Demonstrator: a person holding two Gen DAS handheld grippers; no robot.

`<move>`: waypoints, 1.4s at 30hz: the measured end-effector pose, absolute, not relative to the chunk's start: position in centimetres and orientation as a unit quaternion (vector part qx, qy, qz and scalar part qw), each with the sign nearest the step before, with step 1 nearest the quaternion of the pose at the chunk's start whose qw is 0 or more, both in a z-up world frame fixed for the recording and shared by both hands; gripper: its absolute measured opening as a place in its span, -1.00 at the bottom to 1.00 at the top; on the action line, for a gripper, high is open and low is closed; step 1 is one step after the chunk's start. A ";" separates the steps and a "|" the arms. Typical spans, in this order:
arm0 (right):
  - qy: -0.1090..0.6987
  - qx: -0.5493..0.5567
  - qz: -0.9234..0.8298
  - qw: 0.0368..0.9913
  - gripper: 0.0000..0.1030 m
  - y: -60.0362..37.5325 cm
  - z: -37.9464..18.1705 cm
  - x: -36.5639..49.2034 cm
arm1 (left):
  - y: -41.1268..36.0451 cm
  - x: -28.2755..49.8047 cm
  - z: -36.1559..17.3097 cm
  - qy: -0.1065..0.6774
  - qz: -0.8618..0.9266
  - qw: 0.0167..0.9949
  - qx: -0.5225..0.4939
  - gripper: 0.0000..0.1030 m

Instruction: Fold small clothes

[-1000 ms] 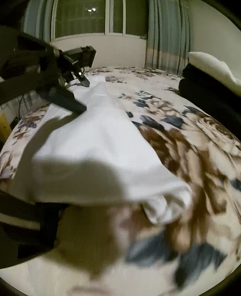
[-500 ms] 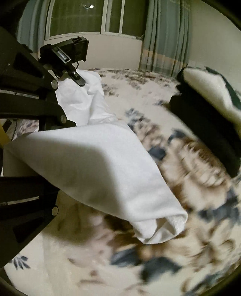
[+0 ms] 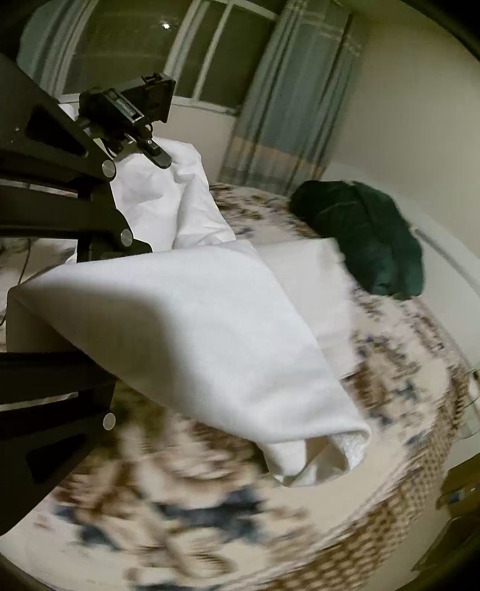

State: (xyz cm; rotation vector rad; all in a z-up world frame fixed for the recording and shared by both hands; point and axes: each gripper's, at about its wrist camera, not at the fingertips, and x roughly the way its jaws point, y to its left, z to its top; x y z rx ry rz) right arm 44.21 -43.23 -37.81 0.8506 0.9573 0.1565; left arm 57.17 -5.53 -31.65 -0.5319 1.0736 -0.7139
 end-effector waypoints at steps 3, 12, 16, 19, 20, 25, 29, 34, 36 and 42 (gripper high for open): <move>0.437 0.402 0.076 0.801 -0.63 -44.5 -37.1 50.6 | -6.9 62.8 -31.7 0.497 -0.312 0.773 -0.241 -0.59; 0.504 0.370 0.021 0.780 -0.17 -48.6 -43.6 67.6 | -9.6 73.5 -38.7 0.553 -0.217 0.778 -0.204 -0.46; 0.527 0.348 -0.028 0.775 0.29 -49.8 -46.8 69.0 | -9.2 73.1 -40.0 0.556 -0.184 0.791 -0.175 0.25; 0.549 0.313 -0.042 0.774 0.30 -49.6 -48.4 69.0 | -8.8 72.5 -41.1 0.566 -0.170 0.789 -0.166 0.44; 0.556 0.293 -0.051 0.776 0.30 -49.3 -48.8 68.9 | -8.5 72.1 -41.5 0.570 -0.162 0.789 -0.163 0.48; 0.547 0.239 -0.080 0.799 0.42 -48.5 -46.4 66.8 | -7.6 69.8 -38.7 0.548 -0.119 0.817 -0.135 0.73; 0.521 0.144 -0.115 0.834 0.94 -45.4 -41.1 63.2 | -7.8 65.4 -33.5 0.504 -0.095 0.852 -0.104 0.76; 0.493 0.093 -0.138 0.854 0.99 -41.5 -34.4 57.5 | -9.5 59.0 -28.0 0.482 -0.067 0.871 -0.063 0.76; 0.486 0.078 -0.136 0.860 0.99 -40.0 -32.0 55.4 | -10.3 56.2 -26.3 0.480 -0.069 0.873 -0.049 0.76; 0.456 0.064 -0.128 0.878 1.00 -36.8 -24.2 47.9 | -11.3 49.6 -20.6 0.471 -0.077 0.878 -0.037 0.76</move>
